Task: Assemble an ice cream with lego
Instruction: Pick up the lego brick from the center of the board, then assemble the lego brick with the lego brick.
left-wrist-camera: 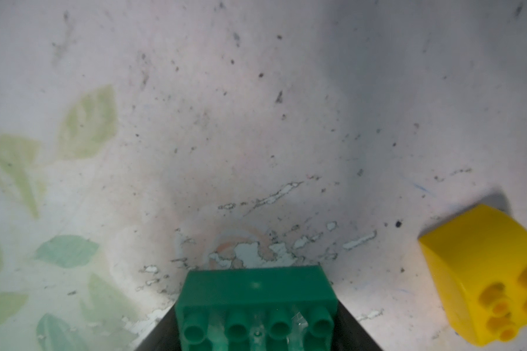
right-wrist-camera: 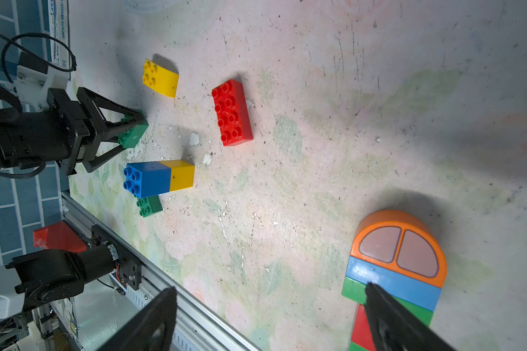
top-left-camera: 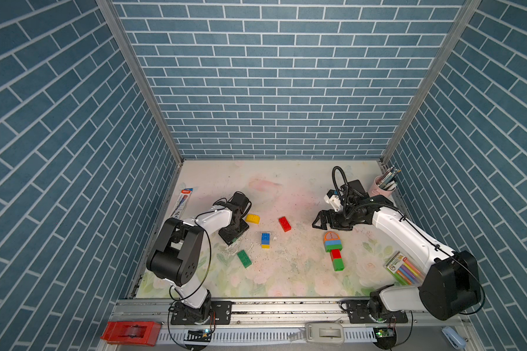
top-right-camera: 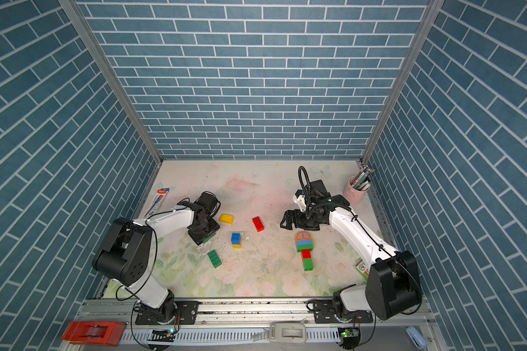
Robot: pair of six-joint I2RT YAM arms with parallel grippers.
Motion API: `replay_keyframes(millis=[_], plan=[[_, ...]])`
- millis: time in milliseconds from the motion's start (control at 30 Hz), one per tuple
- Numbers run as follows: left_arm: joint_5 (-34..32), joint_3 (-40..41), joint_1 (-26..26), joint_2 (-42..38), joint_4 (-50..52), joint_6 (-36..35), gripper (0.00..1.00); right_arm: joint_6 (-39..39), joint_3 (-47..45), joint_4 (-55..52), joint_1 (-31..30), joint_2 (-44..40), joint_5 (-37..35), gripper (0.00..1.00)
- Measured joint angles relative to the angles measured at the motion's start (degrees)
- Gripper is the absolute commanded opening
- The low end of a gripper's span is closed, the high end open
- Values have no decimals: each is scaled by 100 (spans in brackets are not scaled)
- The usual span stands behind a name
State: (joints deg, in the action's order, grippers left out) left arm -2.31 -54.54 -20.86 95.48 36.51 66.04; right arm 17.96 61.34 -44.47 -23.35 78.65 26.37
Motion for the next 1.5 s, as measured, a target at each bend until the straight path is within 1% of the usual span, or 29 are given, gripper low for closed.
replay_keyframes(millis=[133,167,233,367,467,600,733,833,1000,1300,1500], plan=[[4,0,0,-4,7,-72,46,0,0,-2,0,0,0,97],[7,0,0,-4,7,-92,44,0,0,-2,0,0,0,97],[15,-50,-2,-50,144,-337,39,2,0,-2,0,0,0,97],[24,-341,-52,-402,527,-984,38,4,0,0,-2,-2,2,97],[52,-728,-236,-697,802,-1580,38,9,0,15,-59,-2,2,96],[142,-1287,-765,-765,1163,-2247,37,28,-2,72,-186,-9,0,96],[271,-1567,-1274,-763,1499,-2638,37,74,-39,160,-291,-42,-4,96],[367,-1790,-1563,-750,1744,-2850,36,133,-96,173,-337,-103,-17,96],[518,-2162,-1827,-603,1967,-3132,36,177,-125,170,-367,-214,-44,95],[638,-2302,-1965,-125,2129,-3333,35,179,-125,170,-409,-280,-98,95],[638,-2275,-2122,-85,2092,-3276,34,181,-129,168,-413,-282,-122,95]])
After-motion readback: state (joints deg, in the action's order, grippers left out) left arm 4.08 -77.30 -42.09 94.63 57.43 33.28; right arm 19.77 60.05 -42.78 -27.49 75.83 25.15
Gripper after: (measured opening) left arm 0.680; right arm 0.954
